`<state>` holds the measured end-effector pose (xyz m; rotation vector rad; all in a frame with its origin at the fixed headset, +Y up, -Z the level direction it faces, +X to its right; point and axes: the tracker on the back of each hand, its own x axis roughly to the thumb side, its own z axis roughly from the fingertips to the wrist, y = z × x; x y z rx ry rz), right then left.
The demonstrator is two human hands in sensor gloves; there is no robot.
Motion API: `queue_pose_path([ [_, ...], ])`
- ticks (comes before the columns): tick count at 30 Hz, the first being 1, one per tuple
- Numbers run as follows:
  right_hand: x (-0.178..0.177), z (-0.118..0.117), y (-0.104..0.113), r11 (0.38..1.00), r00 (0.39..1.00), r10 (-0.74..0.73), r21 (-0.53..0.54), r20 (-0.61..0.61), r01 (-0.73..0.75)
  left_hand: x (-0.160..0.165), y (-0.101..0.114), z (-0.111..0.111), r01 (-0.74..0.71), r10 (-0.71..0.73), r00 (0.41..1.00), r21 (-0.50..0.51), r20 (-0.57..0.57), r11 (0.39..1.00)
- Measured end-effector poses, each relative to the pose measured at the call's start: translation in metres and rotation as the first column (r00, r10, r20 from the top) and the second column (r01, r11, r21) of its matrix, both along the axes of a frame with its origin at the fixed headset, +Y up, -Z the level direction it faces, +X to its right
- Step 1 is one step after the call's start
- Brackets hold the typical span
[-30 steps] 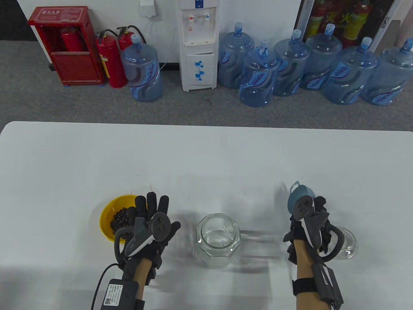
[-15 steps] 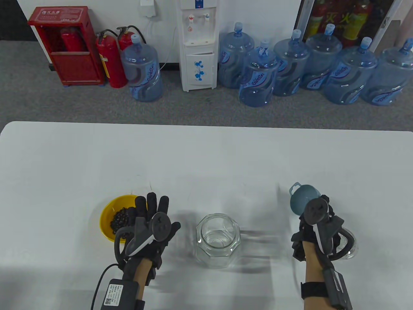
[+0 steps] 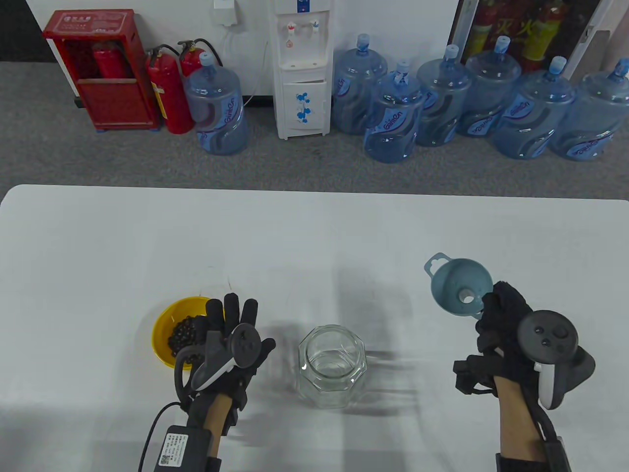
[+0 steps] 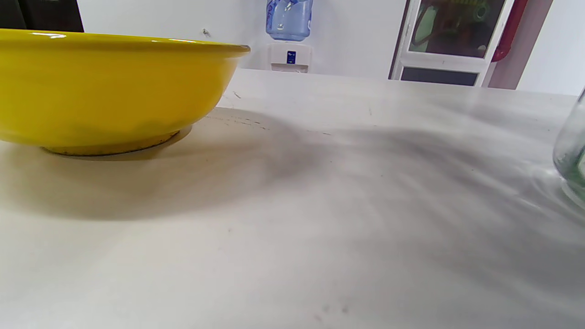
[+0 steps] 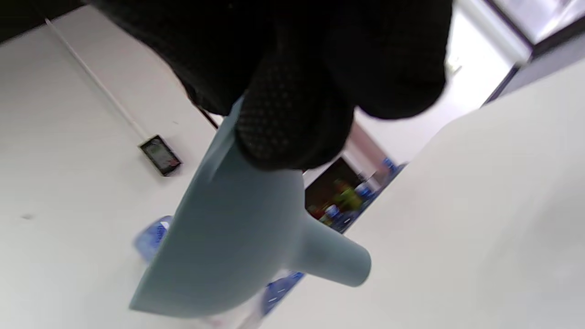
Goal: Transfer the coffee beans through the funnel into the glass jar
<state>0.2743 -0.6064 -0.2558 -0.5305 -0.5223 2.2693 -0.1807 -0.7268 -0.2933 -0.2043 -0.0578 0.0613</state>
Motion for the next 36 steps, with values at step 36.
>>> queue_pose_path([
  [36, -0.12, -0.033, -0.041, 0.903, 0.726, -0.398, -0.377, -0.561, 0.204, 0.0, -0.002, 0.0, -0.004, 0.004, 1.0, -0.021, 0.002, 1.0],
])
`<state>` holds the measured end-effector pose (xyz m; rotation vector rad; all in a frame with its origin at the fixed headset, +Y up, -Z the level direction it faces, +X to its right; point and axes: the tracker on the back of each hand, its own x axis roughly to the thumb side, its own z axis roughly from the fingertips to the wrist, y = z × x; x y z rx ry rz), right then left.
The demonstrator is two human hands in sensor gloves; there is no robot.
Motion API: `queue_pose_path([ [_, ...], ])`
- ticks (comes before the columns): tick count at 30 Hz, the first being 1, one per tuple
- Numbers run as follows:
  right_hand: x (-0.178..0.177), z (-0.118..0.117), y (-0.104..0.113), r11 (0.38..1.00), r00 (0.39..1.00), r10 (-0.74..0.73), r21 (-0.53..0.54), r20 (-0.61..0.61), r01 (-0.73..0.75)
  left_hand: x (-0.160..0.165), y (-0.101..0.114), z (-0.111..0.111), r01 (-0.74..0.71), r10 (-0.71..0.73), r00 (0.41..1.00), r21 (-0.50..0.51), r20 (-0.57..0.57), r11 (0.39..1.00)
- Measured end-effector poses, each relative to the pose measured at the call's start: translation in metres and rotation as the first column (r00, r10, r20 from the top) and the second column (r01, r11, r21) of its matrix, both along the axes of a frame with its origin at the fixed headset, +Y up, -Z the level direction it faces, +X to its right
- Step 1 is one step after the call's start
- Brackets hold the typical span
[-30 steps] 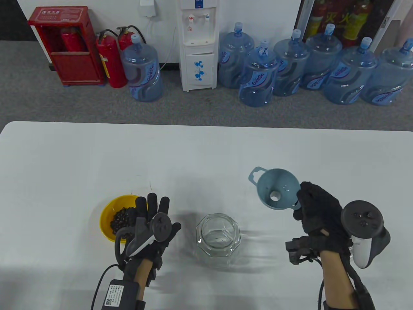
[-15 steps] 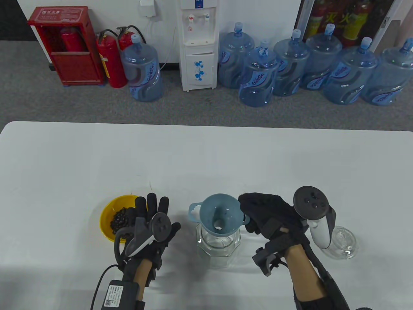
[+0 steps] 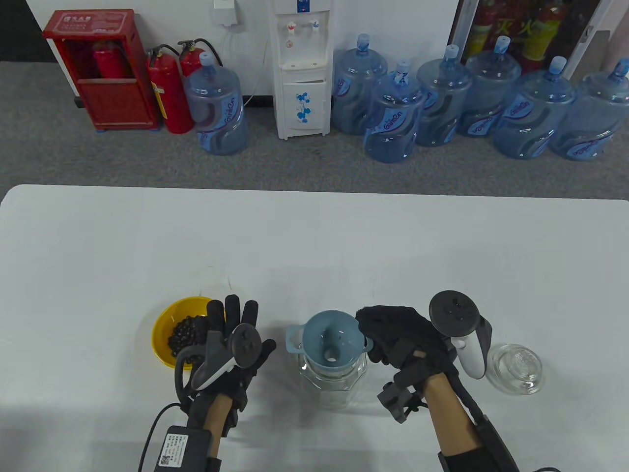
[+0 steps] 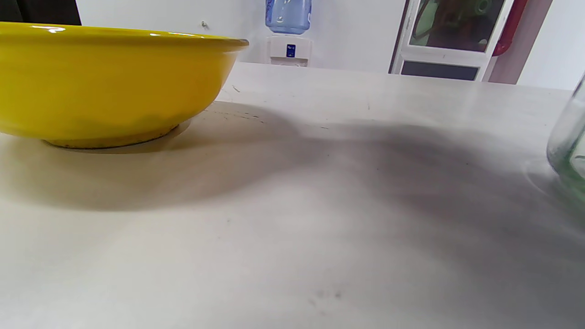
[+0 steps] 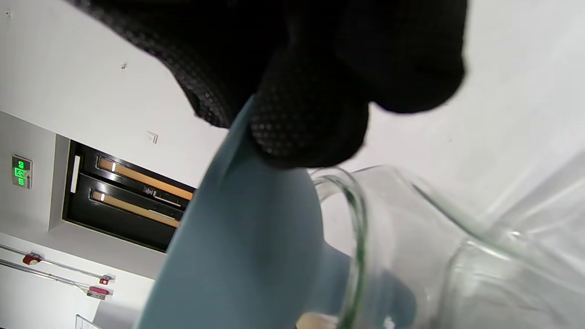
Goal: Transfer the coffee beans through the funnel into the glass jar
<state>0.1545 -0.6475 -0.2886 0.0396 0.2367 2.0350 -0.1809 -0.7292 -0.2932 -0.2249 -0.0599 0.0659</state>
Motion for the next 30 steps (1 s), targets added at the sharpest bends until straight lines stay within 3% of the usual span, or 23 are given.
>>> queue_pose_path([
  [15, 0.002, 0.002, -0.007, 0.999, 0.998, 0.041, 0.003, -0.047, -0.041, 0.001, -0.001, 0.0, 0.002, -0.002, 1.0, -0.014, -0.001, 1.0],
  [18, 0.007, 0.003, -0.004, 0.991, 0.989, 0.133, 0.019, -0.058, -0.132, 0.001, 0.0, 0.0, -0.003, 0.003, 1.0, -0.009, 0.004, 1.0],
  [23, 0.022, 0.012, 0.009, 0.942, 0.95, 0.306, 0.125, 0.068, -0.312, 0.001, 0.003, 0.001, -0.009, 0.009, 1.0, 0.01, 0.01, 1.0],
  [30, 0.046, 0.031, 0.009, 0.85, 0.89, 0.354, 0.296, 0.288, -0.435, 0.003, 0.001, 0.001, -0.012, 0.012, 1.0, 0.02, 0.022, 1.0],
])
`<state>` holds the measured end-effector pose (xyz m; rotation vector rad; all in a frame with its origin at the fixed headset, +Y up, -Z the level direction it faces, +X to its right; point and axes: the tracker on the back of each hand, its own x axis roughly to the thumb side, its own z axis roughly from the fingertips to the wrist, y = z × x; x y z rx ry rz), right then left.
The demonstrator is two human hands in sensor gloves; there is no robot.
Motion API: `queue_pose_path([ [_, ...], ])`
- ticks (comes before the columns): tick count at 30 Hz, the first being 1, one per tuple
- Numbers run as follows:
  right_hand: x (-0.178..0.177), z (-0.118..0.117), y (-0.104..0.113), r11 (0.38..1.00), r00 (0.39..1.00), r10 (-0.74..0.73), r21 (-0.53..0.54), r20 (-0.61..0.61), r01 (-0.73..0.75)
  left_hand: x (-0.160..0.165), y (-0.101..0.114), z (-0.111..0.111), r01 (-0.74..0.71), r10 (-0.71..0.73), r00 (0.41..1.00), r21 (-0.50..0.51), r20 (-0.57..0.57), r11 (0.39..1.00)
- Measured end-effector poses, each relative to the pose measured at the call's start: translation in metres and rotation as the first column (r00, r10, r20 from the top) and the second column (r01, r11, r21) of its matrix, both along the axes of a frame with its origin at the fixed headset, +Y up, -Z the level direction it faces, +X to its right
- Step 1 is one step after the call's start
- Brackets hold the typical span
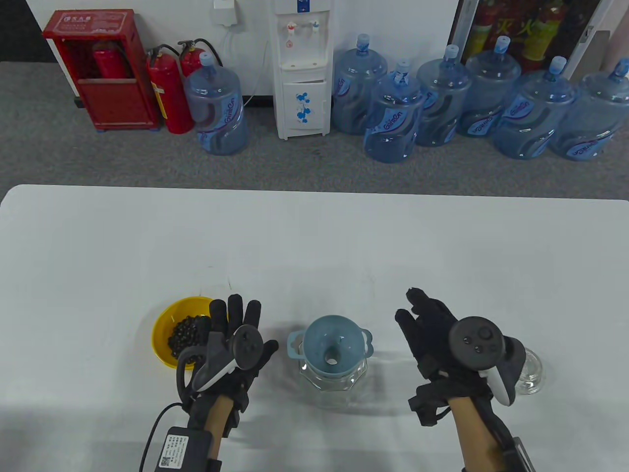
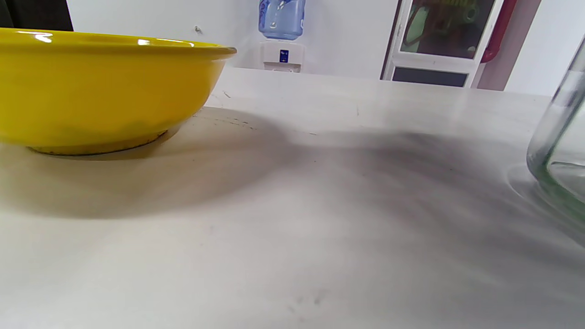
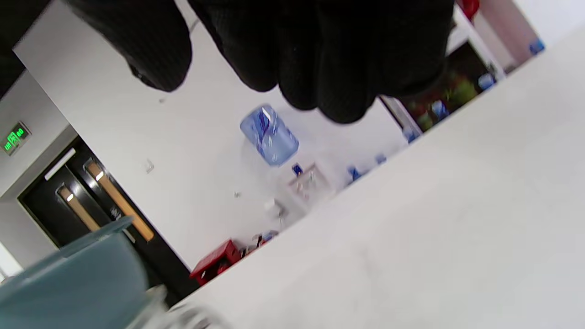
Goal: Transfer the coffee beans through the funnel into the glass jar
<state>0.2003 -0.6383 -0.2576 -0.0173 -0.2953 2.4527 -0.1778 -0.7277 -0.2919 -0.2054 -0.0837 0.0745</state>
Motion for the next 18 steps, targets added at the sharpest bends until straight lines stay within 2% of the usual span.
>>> queue_pose_path([
  [3, 0.007, 0.003, -0.014, 0.994, 0.996, 0.06, 0.083, 0.063, -0.065, 0.0, 0.0, 0.0, -0.006, 0.006, 1.0, 0.007, 0.003, 1.0],
  [7, 0.011, 0.001, -0.038, 0.98, 0.976, 0.163, 0.087, 0.144, -0.176, 0.001, -0.001, 0.0, -0.033, 0.032, 0.999, 0.035, 0.019, 0.999],
  [9, 0.013, -0.001, -0.05, 0.97, 0.96, 0.219, 0.069, 0.174, -0.234, 0.001, -0.001, -0.001, -0.038, 0.037, 0.999, 0.044, 0.019, 0.998],
  [13, 0.018, -0.005, -0.068, 0.953, 0.939, 0.304, -0.048, 0.16, -0.3, 0.0, -0.001, -0.001, -0.022, 0.021, 1.0, 0.057, 0.011, 0.998],
  [18, 0.023, -0.005, -0.076, 0.941, 0.93, 0.337, -0.075, 0.146, -0.329, -0.003, 0.001, -0.001, -0.035, 0.036, 0.999, 0.059, -0.015, 0.998],
])
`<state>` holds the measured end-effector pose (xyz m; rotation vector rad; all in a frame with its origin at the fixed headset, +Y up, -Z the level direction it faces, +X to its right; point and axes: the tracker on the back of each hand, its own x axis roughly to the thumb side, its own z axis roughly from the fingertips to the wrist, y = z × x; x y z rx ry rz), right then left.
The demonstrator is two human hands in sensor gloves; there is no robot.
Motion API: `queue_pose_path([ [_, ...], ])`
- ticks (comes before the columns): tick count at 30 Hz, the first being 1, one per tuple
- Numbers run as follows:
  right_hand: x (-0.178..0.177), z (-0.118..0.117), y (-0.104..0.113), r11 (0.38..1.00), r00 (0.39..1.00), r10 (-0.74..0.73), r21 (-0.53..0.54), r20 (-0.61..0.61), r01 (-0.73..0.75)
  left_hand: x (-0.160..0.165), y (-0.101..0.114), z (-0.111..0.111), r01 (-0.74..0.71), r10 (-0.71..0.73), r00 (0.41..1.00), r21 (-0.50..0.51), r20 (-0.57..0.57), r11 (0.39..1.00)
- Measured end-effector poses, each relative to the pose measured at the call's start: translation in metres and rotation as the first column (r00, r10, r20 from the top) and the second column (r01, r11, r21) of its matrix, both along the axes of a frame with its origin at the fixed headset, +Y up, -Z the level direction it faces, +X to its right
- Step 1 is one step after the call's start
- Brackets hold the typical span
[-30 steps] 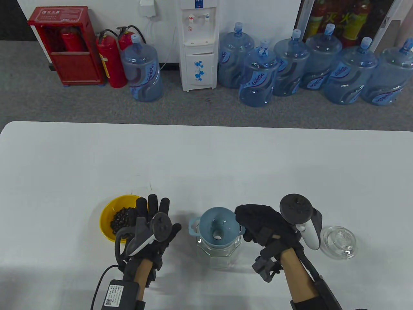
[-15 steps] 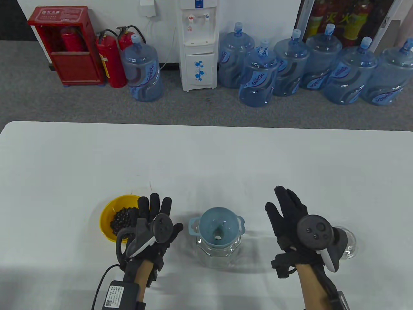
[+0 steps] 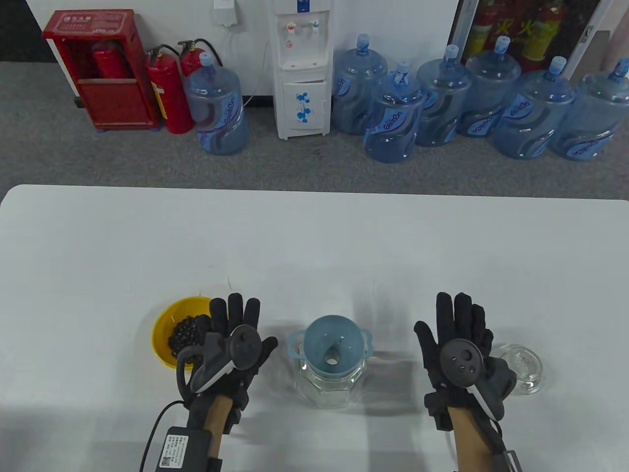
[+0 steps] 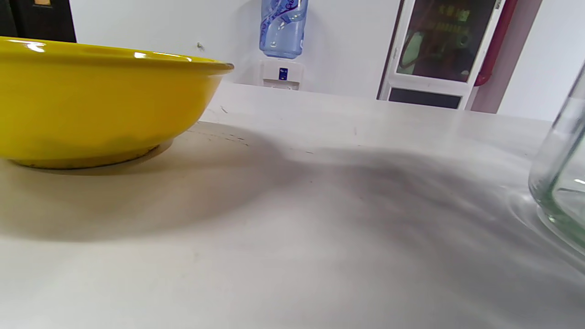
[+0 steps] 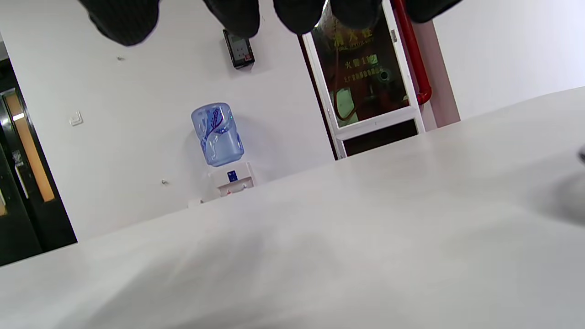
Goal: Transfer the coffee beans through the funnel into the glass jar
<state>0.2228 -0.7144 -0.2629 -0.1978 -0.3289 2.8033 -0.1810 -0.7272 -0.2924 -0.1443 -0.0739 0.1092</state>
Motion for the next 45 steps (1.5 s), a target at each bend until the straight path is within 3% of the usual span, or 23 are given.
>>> queue_pose_path([
  [10, 0.003, -0.001, 0.0, 1.0, 1.0, -0.005, -0.011, -0.01, 0.005, -0.026, 0.025, -0.002, -0.025, 0.03, 0.993, 0.047, -0.112, 0.999],
  [17, 0.002, -0.002, -0.001, 1.0, 1.0, -0.01, -0.016, -0.013, 0.01, -0.087, 0.041, -0.015, 0.12, -0.105, 0.954, 0.037, -0.281, 0.992],
  [24, 0.003, -0.002, -0.001, 1.0, 1.0, -0.01, -0.017, -0.008, 0.01, -0.147, 0.016, -0.02, 0.115, -0.145, 0.896, -0.095, -0.419, 0.989],
  [30, 0.004, -0.001, 0.0, 1.0, 1.0, 0.001, -0.029, 0.011, 0.0, -0.153, -0.009, -0.023, 0.06, -0.11, 0.882, -0.123, -0.458, 0.991],
  [36, 0.006, 0.001, 0.001, 1.0, 0.999, 0.006, -0.017, 0.042, -0.005, -0.156, -0.02, -0.031, 0.063, -0.134, 0.851, -0.154, -0.508, 0.986],
  [42, 0.006, 0.001, 0.0, 1.0, 0.999, -0.008, -0.02, 0.042, 0.009, -0.159, -0.018, -0.032, -0.091, 0.008, 0.83, -0.122, -0.558, 0.988],
  [45, 0.006, 0.001, 0.0, 1.0, 0.999, -0.02, -0.023, 0.039, 0.021, -0.163, -0.012, -0.03, -0.25, 0.17, 0.815, -0.07, -0.554, 0.966],
])
